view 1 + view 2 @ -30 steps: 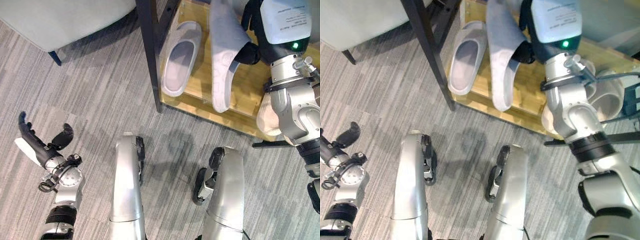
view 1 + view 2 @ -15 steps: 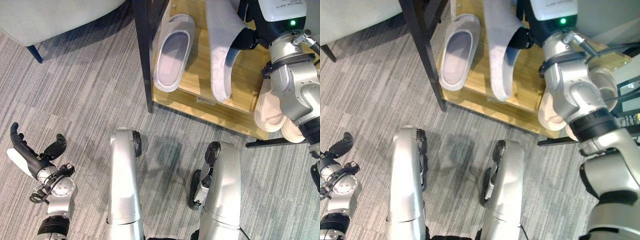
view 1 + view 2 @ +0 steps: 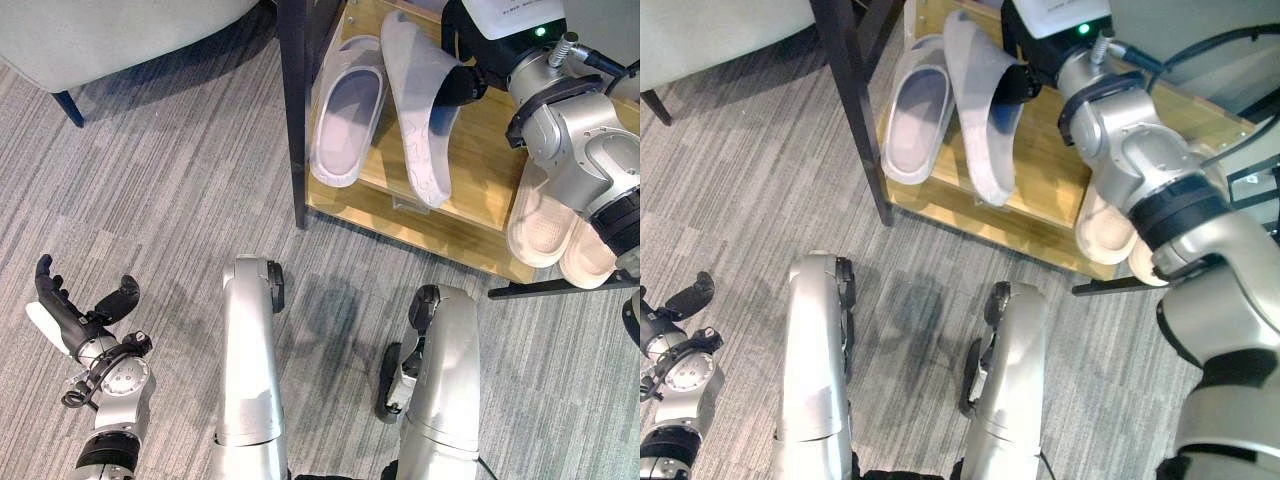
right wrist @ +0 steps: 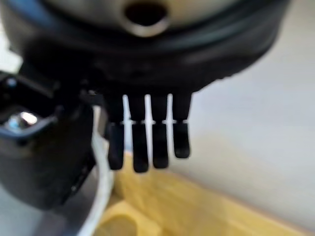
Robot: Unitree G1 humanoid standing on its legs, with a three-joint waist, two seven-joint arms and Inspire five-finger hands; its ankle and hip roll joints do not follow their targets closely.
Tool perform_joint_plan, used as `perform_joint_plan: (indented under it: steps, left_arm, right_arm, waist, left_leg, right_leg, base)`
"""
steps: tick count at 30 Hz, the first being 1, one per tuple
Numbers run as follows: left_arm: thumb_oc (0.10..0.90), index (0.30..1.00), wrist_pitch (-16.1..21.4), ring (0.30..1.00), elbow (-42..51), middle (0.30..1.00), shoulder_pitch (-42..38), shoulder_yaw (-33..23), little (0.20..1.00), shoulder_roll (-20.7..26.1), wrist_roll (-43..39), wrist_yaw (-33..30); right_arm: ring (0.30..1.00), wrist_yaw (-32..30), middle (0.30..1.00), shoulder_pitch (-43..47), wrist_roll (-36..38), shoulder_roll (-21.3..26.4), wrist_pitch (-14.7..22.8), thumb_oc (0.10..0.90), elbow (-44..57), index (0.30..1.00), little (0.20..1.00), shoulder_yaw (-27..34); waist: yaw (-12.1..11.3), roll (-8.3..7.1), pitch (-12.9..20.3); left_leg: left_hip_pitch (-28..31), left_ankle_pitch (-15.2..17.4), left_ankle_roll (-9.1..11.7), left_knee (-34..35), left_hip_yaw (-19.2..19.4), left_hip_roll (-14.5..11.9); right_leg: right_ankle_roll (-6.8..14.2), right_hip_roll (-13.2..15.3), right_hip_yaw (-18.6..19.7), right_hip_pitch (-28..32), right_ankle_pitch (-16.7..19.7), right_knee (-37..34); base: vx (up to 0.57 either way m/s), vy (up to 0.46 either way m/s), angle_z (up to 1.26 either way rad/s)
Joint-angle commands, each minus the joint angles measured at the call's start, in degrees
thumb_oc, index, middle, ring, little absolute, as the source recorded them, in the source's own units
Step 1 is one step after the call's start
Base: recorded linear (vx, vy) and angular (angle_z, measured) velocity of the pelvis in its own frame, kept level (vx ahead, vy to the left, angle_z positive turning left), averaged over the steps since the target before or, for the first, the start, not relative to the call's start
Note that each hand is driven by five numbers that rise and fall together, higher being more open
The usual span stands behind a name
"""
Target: Arrange the slippers neatly on the shoe rack.
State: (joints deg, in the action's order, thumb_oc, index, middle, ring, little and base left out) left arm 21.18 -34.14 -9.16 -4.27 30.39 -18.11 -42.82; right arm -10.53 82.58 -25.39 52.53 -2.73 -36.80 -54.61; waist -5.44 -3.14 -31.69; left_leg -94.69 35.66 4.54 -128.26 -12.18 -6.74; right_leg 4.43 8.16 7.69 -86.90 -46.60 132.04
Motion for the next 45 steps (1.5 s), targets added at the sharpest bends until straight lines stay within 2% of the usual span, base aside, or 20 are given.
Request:
perform_joint_plan:
  steps: [1, 13, 23, 24, 25, 33, 40, 41, 45]
  left_arm:
    - [0.8, 0.9, 4.4, 0.9, 0.5, 0.9, -0.4, 0.7, 0.9, 1.3, -1.1, 0.0]
    - [0.8, 0.9, 4.3, 0.9, -1.2, 0.9, -0.4, 1.3, 0.9, 0.4, -3.1, 1.7]
    - [0.8, 0.9, 4.8, 0.9, -2.8, 0.9, -0.3, 2.3, 0.9, 0.1, -4.5, 3.0]
    - [0.8, 0.9, 4.8, 0.9, -3.4, 0.9, -0.2, 2.7, 0.9, -0.1, -4.7, 2.9]
    - [0.8, 0.9, 4.8, 0.9, -3.4, 0.9, -0.2, 2.7, 0.9, 0.0, -4.7, 2.9]
    - [0.8, 0.9, 4.6, 0.9, -3.7, 0.9, 0.4, 4.0, 0.9, -1.1, -4.3, 2.8]
    - [0.8, 0.9, 4.6, 0.9, -3.6, 0.9, 0.7, 4.6, 0.9, -2.0, -4.3, 3.6]
    - [0.8, 0.9, 4.6, 0.9, -3.4, 0.9, 0.8, 5.0, 0.9, -2.6, -4.6, 3.9]
    - [0.8, 0.9, 4.7, 0.9, -3.3, 0.9, 0.9, 5.4, 0.9, -3.1, -4.8, 4.4]
  right_arm:
    - [0.3, -0.9, 0.3, 9.1, 3.7, 3.3, 0.1, 0.4, -0.4, 0.3, 0.3, 3.8]
    - [0.3, 0.8, 0.3, 6.2, 5.4, 4.9, 0.5, 0.4, 0.1, 0.3, 0.3, 4.5]
    - [0.309, -0.6, 0.309, 6.9, 8.2, 1.6, 0.9, 0.406, -9.1, 0.309, 0.309, 3.3]
    - [0.794, -1.8, 0.794, 7.5, 8.4, 1.3, 1.0, 0.729, -9.5, 0.794, 0.794, 3.5]
    - [0.9, -1.8, 0.9, 7.4, 8.4, 1.4, 1.0, 0.8, -9.5, 0.9, 0.9, 3.6]
    - [0.9, -3.7, 0.9, 4.5, 9.8, 1.3, 1.4, 0.8, -10.5, 0.9, 0.9, 5.7]
    - [0.9, -2.2, 0.9, 2.8, 11.7, 2.4, 3.0, 0.8, -8.5, 0.9, 0.9, 6.0]
    - [0.9, -1.8, 0.9, 1.7, 14.0, 3.3, 4.5, 0.8, -6.4, 0.9, 0.9, 6.6]
    - [0.9, -1.8, 0.9, 0.2, 17.1, 4.6, 5.7, 0.8, -3.8, 0.9, 0.9, 8.2]
  waist:
    - [-2.1, -0.03, 1.9]
    - [-1.2, -0.16, 1.9]
    - [-1.5, -0.2, 1.9]
    - [-1.4, -0.04, 1.9]
    - [-1.4, -0.04, 1.9]
    - [-1.3, 0.48, 1.9]
    - [-1.3, 0.71, 1.9]
    - [-1.4, 0.59, 1.9]
    - [-1.3, 0.46, 1.9]
  left_leg:
    - [4.7, 7.9, -3.4, -3.4, -3.2, 0.7]
    - [4.7, 7.7, -3.1, -3.7, -3.4, 0.7]
    - [4.7, 7.6, -3.0, -3.8, -3.2, 0.8]
    - [4.7, 7.6, -2.9, -3.7, -3.1, 0.6]
    - [4.7, 7.6, -3.0, -3.7, -3.1, 0.6]
    - [4.7, 7.6, -3.0, -3.7, -2.8, 0.7]
    - [4.7, 7.4, -3.0, -3.6, -2.7, 0.9]
    - [4.7, 7.4, -2.9, -3.5, -2.7, 1.0]
    - [4.7, 7.2, -2.9, -3.4, -2.5, 0.9]
  right_leg:
    - [-7.4, -0.2, 0.2, -3.1, 5.2, -3.1]
    - [-7.5, -0.5, 0.3, -3.1, 5.1, -3.2]
    - [-7.4, -0.6, 0.5, -3.1, 5.5, -3.2]
    - [-7.4, -0.4, 0.4, -3.1, 5.4, -3.4]
    - [-7.4, -0.4, 0.4, -3.1, 5.4, -3.4]
    - [-7.4, -0.3, 0.7, -3.1, 5.6, -3.1]
    - [-7.4, -0.1, 0.6, -3.1, 5.4, -2.9]
    - [-7.4, -0.1, 0.8, -3.1, 5.5, -2.8]
    - [-7.4, -0.1, 0.9, -3.1, 5.4, -2.8]
  base:
    - [0.0, 0.0, 0.0]
    - [0.0, 0.0, 0.0]
    - [0.0, 0.0, 0.0]
    - [0.0, 0.0, 0.0]
    - [0.0, 0.0, 0.0]
    - [0.0, 0.0, 0.0]
    - [0.0, 0.0, 0.0]
    - [0.0, 0.0, 0.0]
    - [0.0, 0.0, 0.0]
